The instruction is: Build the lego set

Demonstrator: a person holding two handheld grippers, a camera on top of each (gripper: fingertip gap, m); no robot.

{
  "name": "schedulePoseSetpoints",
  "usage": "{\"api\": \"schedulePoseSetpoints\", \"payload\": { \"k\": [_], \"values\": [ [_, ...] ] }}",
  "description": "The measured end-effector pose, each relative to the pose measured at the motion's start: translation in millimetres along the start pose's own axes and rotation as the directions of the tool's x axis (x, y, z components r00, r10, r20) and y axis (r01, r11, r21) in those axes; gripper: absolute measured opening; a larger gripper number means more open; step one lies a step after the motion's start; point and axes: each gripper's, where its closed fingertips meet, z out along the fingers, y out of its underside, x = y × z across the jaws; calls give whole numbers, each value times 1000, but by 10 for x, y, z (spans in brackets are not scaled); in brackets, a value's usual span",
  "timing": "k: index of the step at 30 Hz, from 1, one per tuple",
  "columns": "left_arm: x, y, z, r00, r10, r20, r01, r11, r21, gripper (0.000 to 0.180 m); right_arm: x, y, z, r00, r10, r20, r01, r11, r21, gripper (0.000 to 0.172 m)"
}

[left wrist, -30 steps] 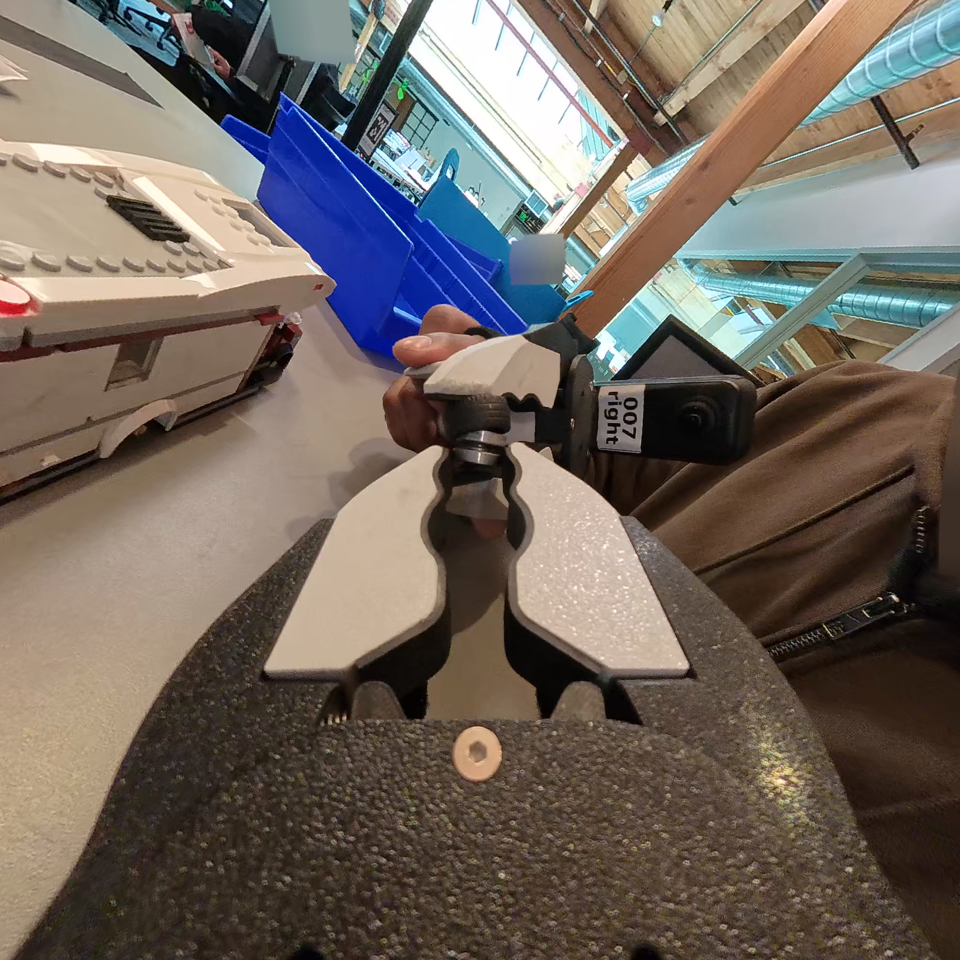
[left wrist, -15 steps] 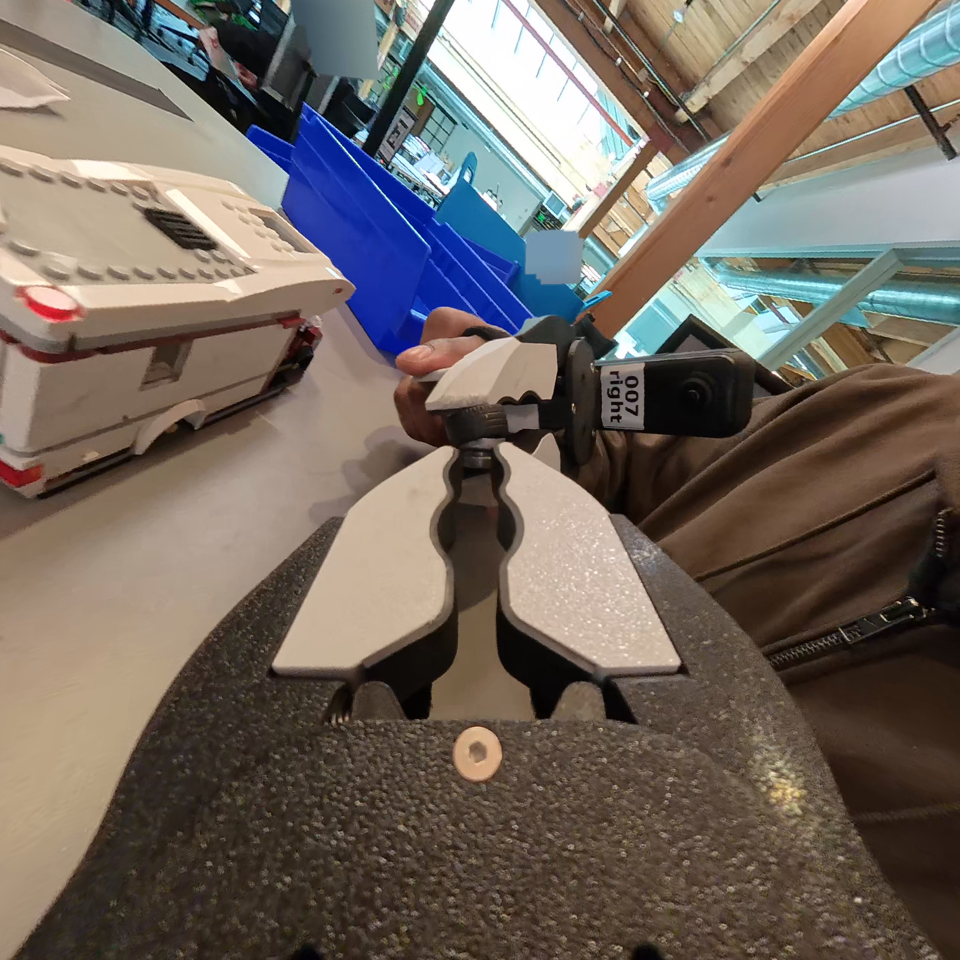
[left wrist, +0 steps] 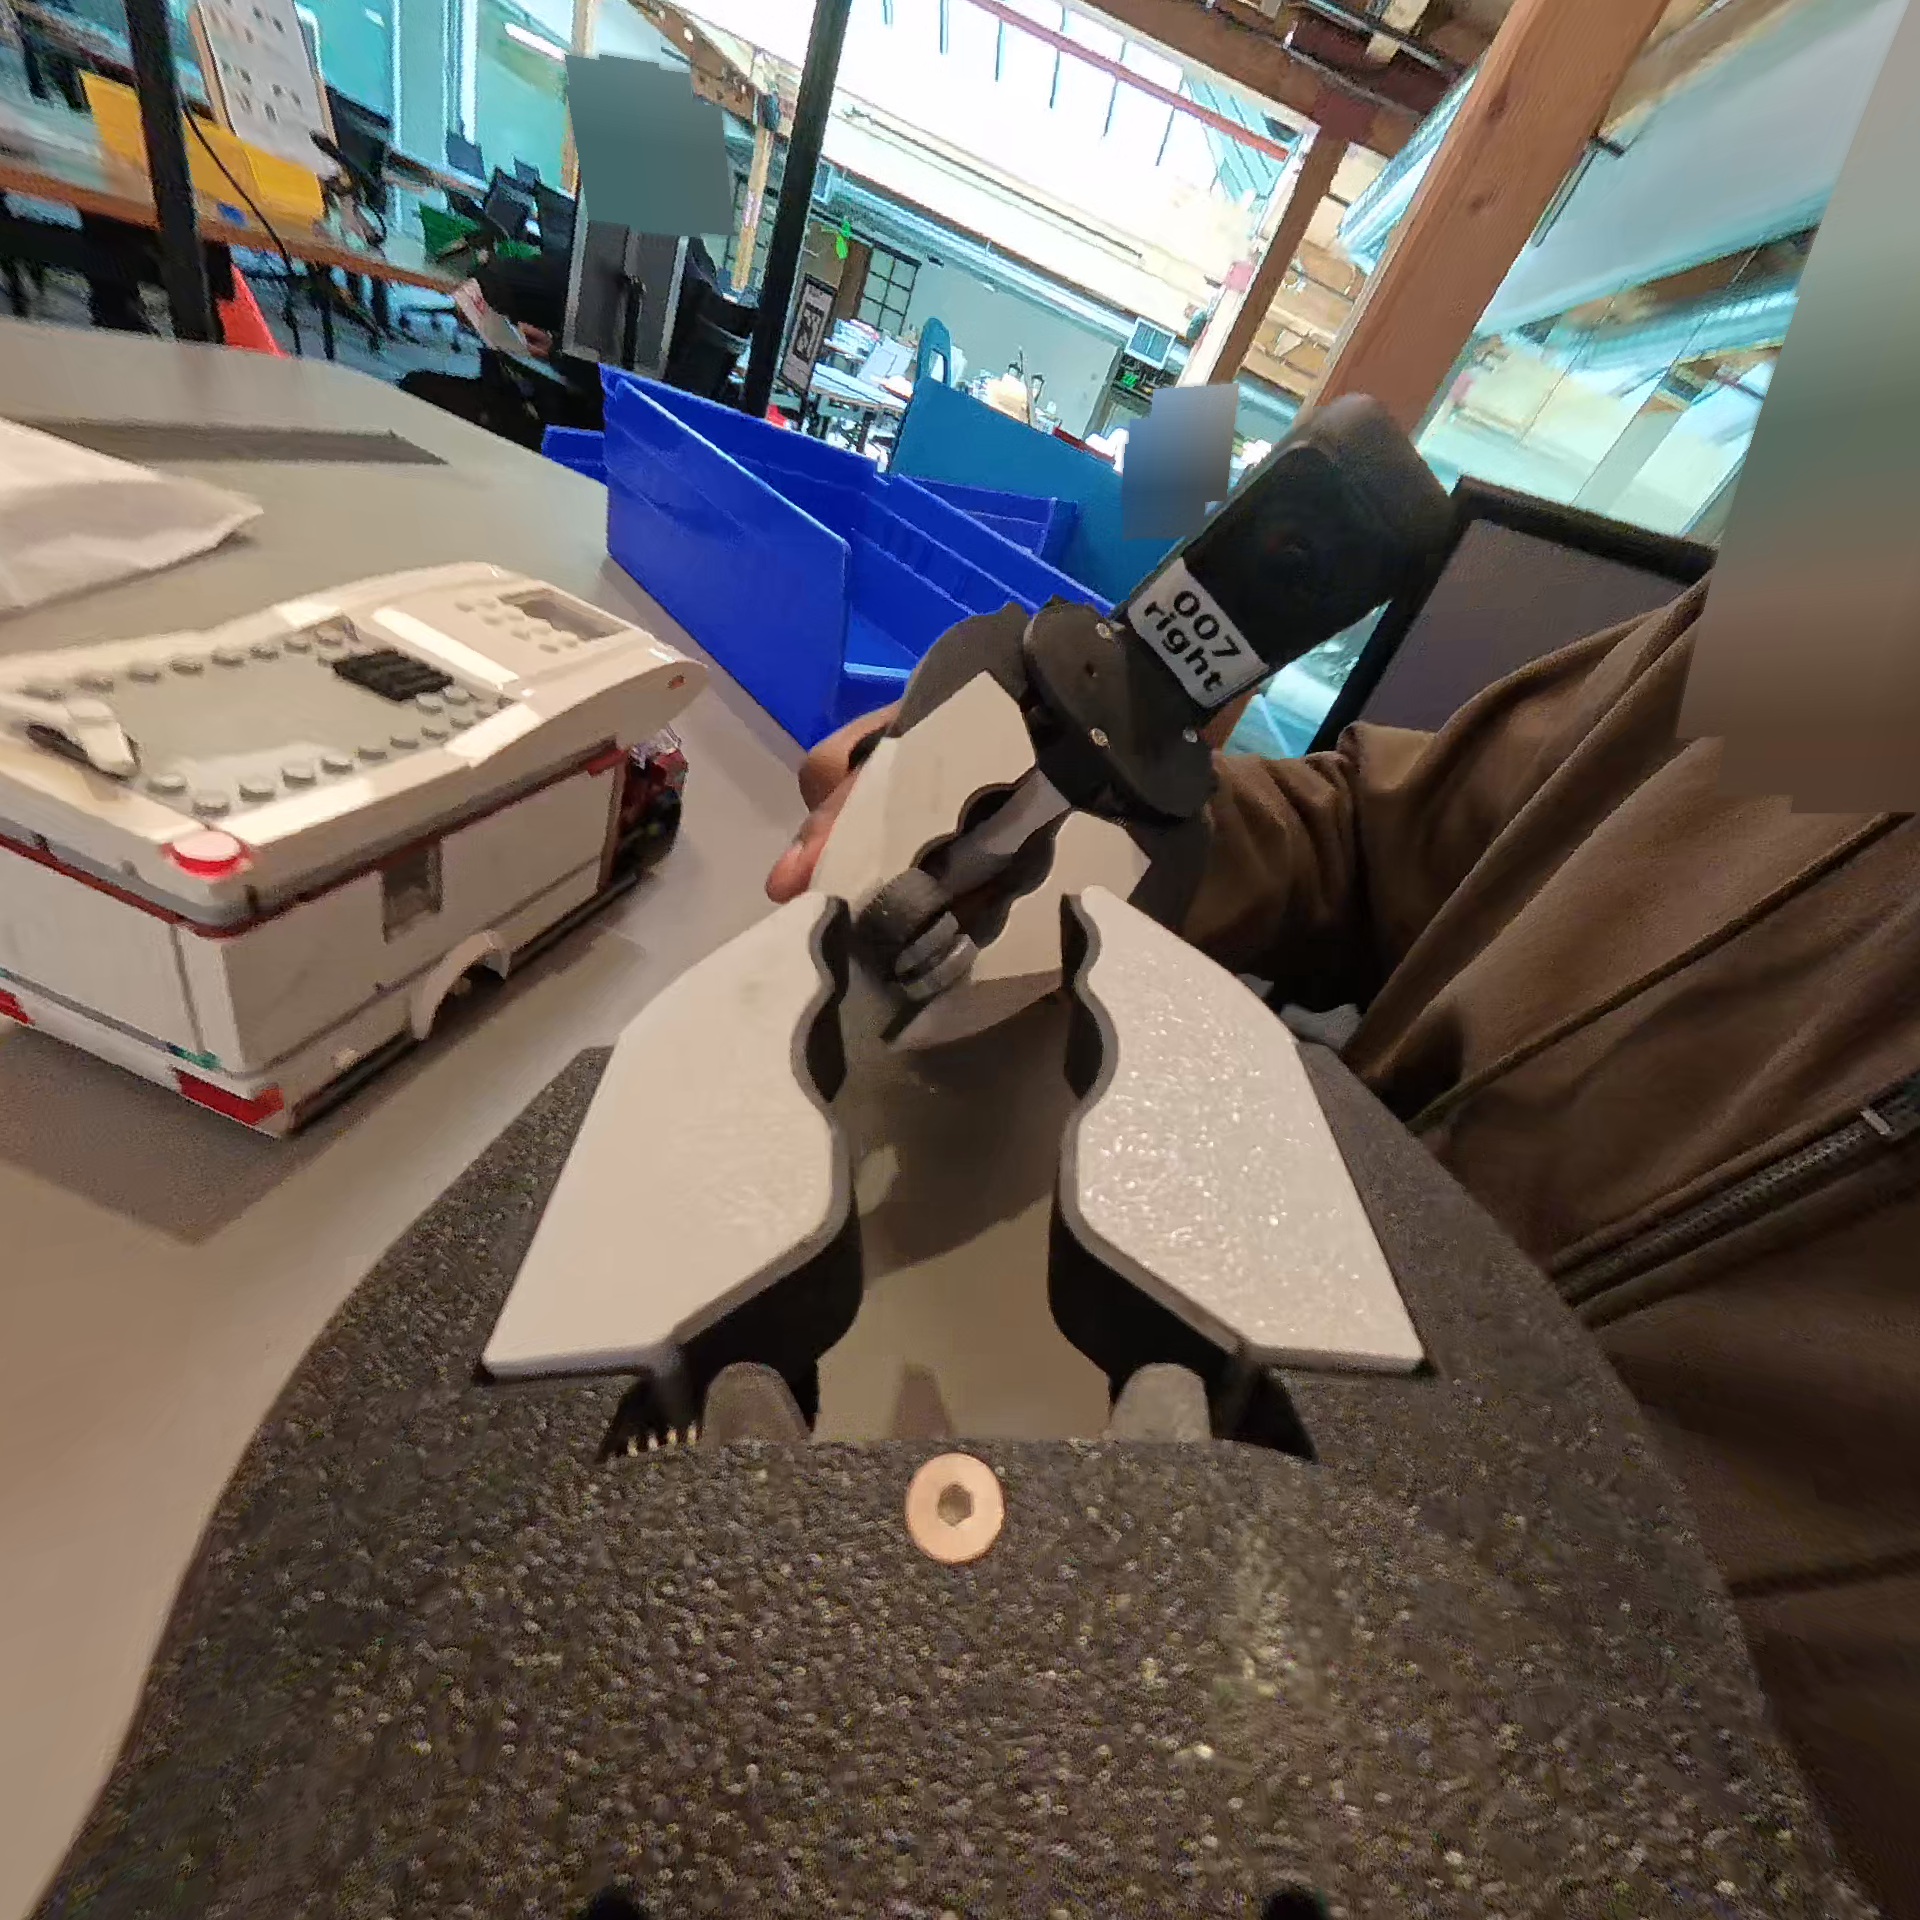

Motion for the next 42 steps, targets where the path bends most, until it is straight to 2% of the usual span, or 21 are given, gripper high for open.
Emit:
{"api": "schedulePoseSetpoints", "payload": {
  "k": [3, 7, 10, 12, 14, 16, 19, 21, 23, 31, 36, 42],
  "values": [
    [-30, -4, -31, 988, 148, 47, -146, 989, -35, 41, -63, -6, 8, 999, 18, 47, -18, 1000, 5, 19],
    [-77, 49, -12, 915, 394, 88, -380, 914, -138, 46, -59, -42, -5, 996, 47, 74, -50, 998, 29, 19],
    [-93, -112, -2, 882, 464, 83, -454, 883, -116, 56, -4, -63, -32, 994, 78, 73, -82, 995, 48, 19],
    [-77, -326, 0, 850, 524, 59, -520, 851, -71, 54, 34, -74, -47, 991, 110, 78, -115, 992, 55, 19],
    [-54, -528, 39, 800, 600, 14, -599, 800, -29, 53, 71, -95, -61, 989, 122, 85, -128, 990, 63, 19],
    [-51, -609, 123, 736, 673, -67, -676, 736, -28, 54, 117, -100, -64, 991, 112, 80, -117, 991, 60, 19],
    [-79, -476, 261, 629, 739, -241, -773, 629, -87, 57, 206, -41, -52, 992, 113, 57, -115, 993, 32, 19],
    [-97, -390, 334, 594, 745, -303, -797, 596, -97, 54, 246, 33, -56, 994, 105, 37, -106, 994, 11, 19],
    [-123, -301, 373, 598, 731, -328, -792, 603, -97, 45, 255, 107, -67, 995, 95, 35, -95, 995, -6, 19],
    [-358, 149, 346, 656, 660, -366, -753, 605, -258, 41, 241, 155, -74, 994, 92, 57, -92, 996, -10, 19],
    [-372, 157, 354, 694, 625, -359, -715, 655, -242, 37, 244, 173, -71, 995, 86, 58, -85, 996, -18, 19],
    [-385, 140, 369, 694, 635, -339, -716, 659, -232, 34, 265, 187, -78, 995, 84, 48, -83, 996, -22, 18]
  ]
}}
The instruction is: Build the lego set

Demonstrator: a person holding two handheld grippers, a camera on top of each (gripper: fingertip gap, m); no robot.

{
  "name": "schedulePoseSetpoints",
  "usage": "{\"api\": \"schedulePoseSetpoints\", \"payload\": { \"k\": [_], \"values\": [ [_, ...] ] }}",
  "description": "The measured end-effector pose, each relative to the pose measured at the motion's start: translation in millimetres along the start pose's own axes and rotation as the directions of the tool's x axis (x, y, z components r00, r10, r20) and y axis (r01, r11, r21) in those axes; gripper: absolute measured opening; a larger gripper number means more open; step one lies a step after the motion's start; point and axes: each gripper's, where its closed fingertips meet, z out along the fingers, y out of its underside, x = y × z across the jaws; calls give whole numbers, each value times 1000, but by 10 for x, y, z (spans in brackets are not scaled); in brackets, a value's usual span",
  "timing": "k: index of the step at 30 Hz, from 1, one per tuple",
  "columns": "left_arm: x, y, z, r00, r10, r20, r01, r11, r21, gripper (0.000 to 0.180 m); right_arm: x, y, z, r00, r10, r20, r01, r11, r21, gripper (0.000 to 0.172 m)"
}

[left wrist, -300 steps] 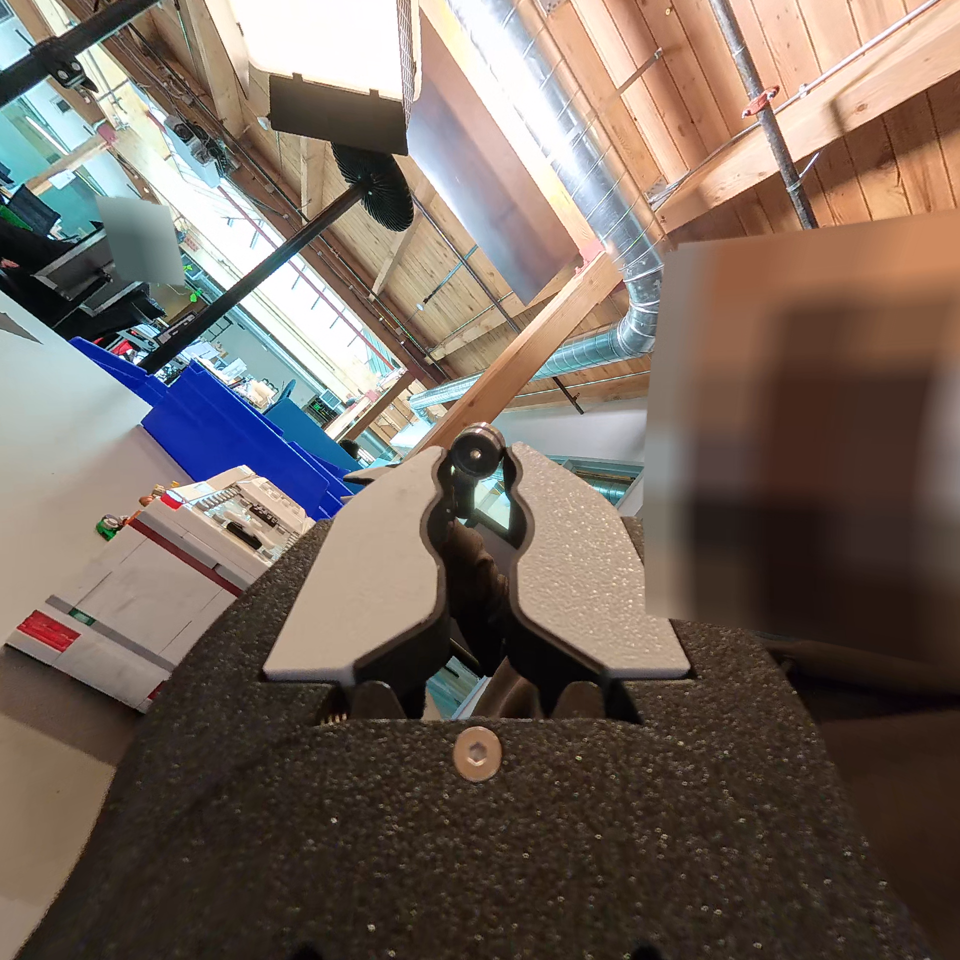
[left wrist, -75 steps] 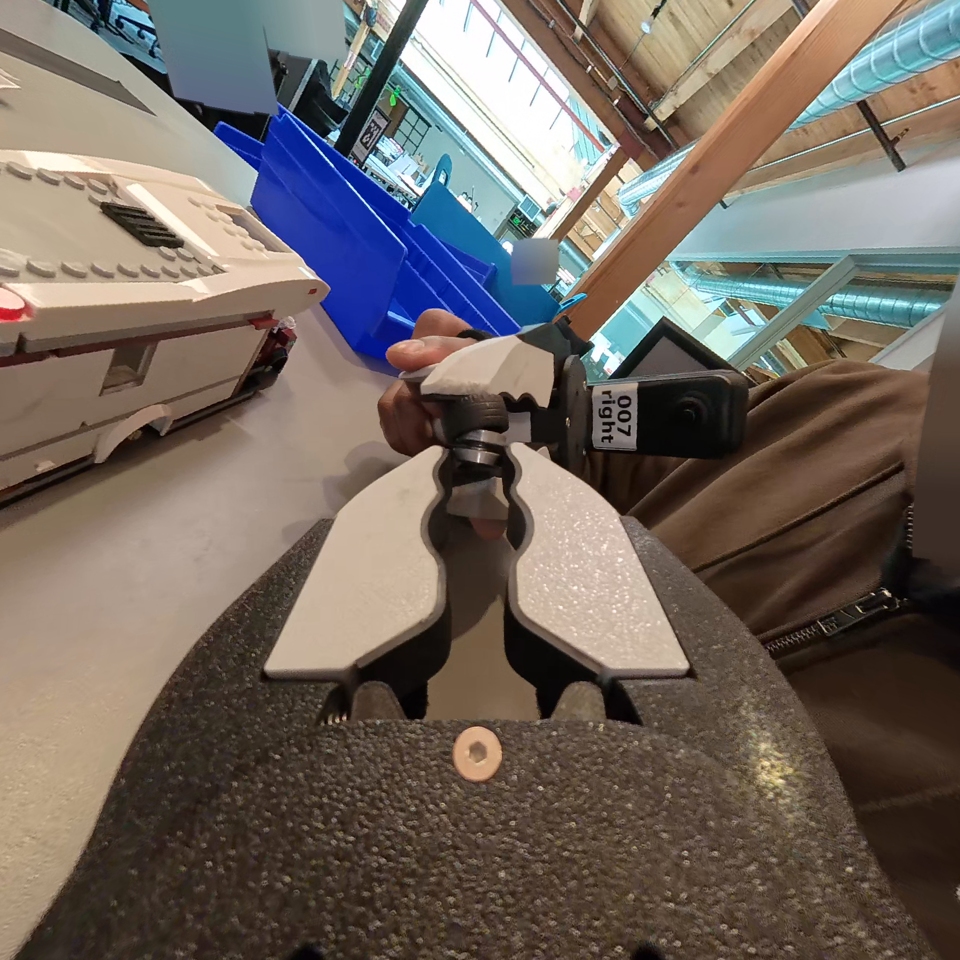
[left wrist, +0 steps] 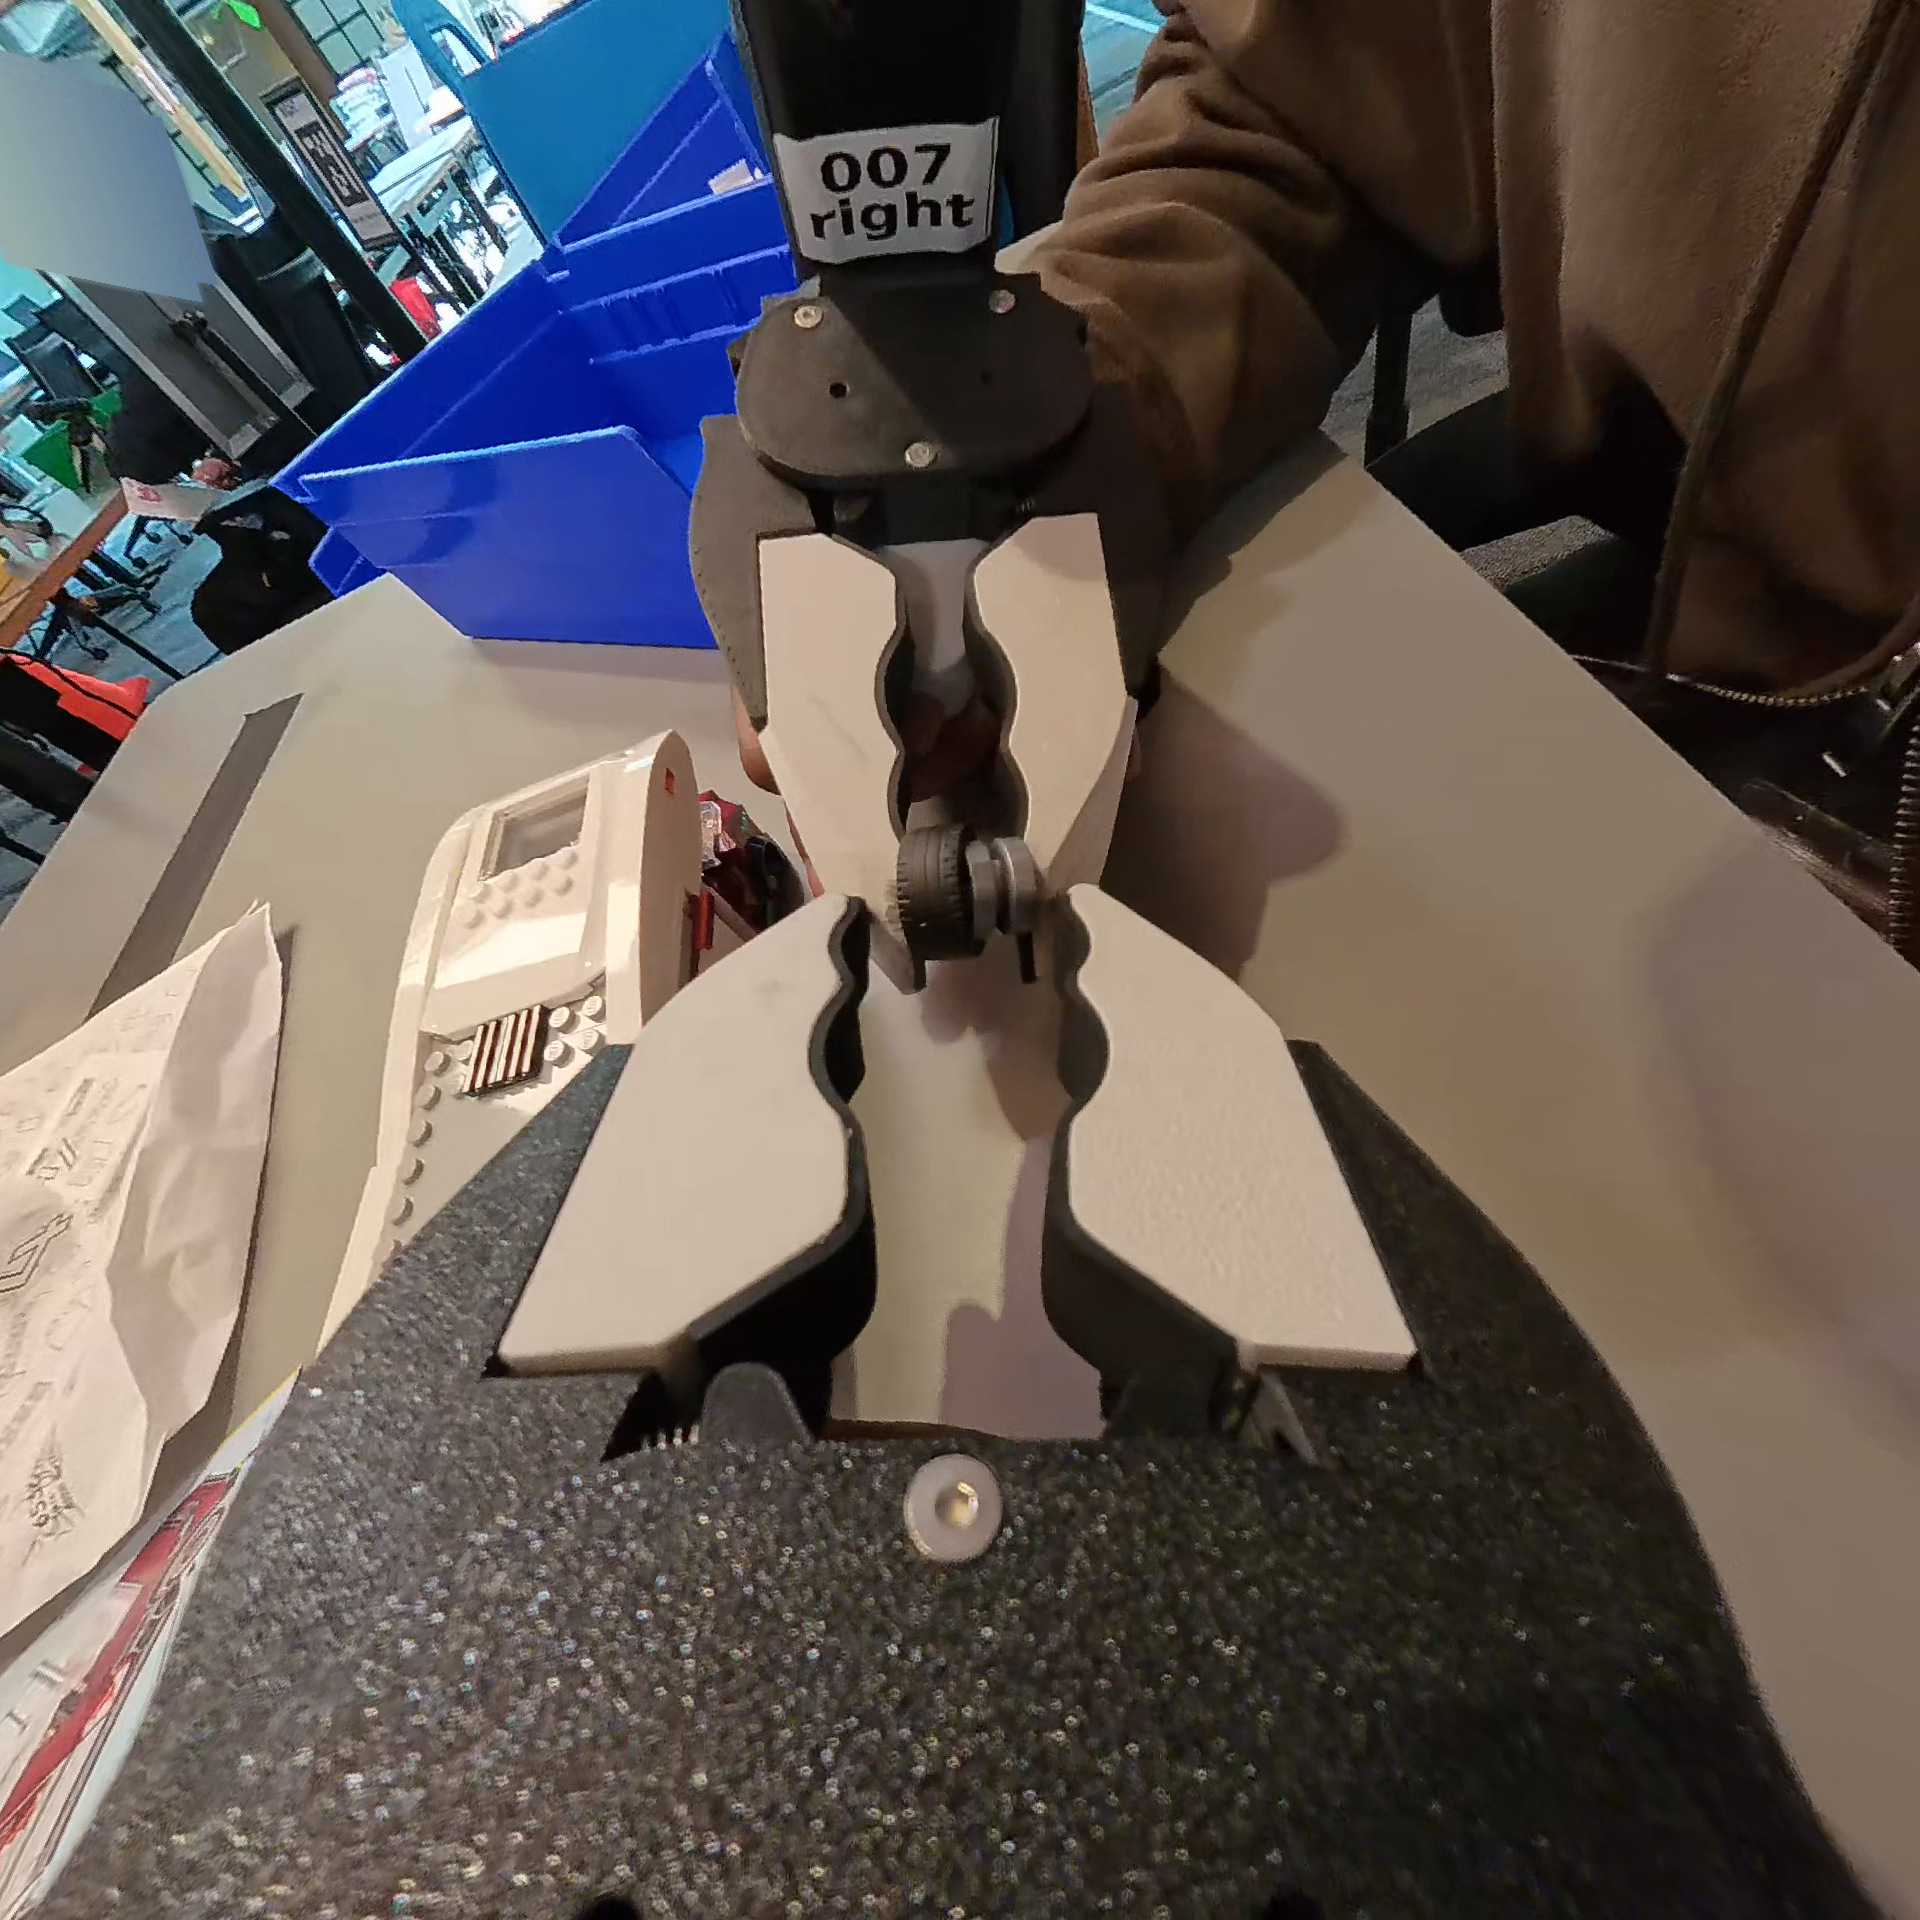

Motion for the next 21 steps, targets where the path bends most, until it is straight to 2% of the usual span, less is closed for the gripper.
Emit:
{"api": "schedulePoseSetpoints", "payload": {
  "k": [21],
  "values": [
    [-10, -44, -3, 1000, 2, 23, -3, 999, 50, 23, 28, 39, -15, 999, -17, -35, 16, 1000, -21, 19]
  ]
}}
